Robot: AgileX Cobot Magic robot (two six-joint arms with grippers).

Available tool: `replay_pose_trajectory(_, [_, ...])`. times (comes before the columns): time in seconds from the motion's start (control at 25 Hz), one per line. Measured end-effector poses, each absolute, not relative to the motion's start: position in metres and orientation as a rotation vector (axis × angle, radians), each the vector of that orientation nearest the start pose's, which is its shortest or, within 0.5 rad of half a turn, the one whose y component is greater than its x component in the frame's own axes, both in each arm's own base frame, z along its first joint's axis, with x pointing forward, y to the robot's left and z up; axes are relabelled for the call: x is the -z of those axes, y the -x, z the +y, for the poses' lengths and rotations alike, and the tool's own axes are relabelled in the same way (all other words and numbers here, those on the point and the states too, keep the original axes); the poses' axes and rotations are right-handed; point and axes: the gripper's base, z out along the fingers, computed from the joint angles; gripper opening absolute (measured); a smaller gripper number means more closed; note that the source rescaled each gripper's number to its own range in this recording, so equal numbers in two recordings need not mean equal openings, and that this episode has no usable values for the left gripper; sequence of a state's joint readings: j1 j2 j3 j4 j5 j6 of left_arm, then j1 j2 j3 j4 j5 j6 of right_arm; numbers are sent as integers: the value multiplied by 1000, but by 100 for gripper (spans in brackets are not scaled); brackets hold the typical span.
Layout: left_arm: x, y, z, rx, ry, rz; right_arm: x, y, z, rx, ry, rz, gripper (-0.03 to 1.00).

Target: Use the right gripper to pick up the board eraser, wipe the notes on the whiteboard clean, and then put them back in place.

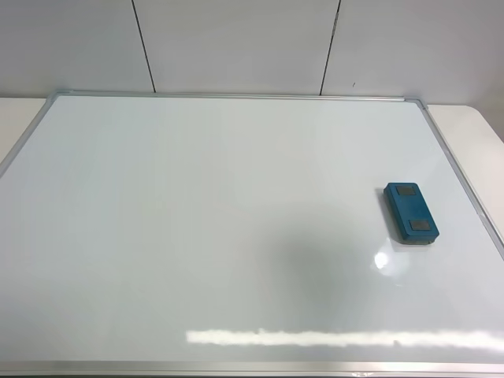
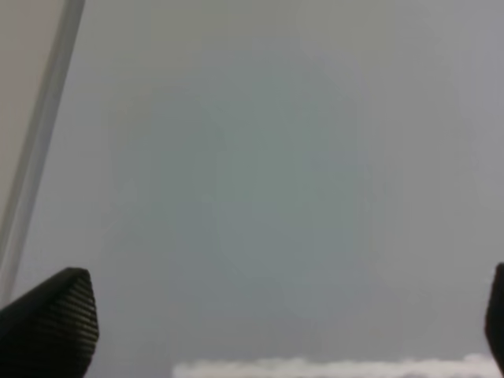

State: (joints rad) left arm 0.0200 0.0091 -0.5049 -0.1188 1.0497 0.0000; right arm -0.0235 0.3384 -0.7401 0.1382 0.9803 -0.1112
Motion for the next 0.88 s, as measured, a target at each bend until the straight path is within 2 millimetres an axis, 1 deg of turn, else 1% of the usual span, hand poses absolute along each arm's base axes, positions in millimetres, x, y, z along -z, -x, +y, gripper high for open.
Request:
replay_pose_trajectory(0.12, [-280, 4, -9, 129, 16, 2034, -325, -20, 9, -73, 61, 2055, 100])
replay_pose_trajectory(0.24, [-280, 4, -9, 129, 16, 2034, -304, -7, 9, -79, 53, 2040, 100])
replay_pose_trajectory(0.4, [-280, 4, -9, 129, 16, 2034, -286, 1, 9, -76, 48, 2024, 100])
replay_pose_trajectory(0.52, [-280, 4, -9, 129, 16, 2034, -280, 2, 7, -51, 49, 2055, 100])
replay_pose_trajectory(0.72, [-280, 4, -9, 129, 16, 2034, -279, 2, 4, -45, 106, 2053, 100])
replay_pose_trajectory(0.88, [-280, 4, -9, 129, 16, 2034, -279, 2, 2, -23, 112, 2054, 100])
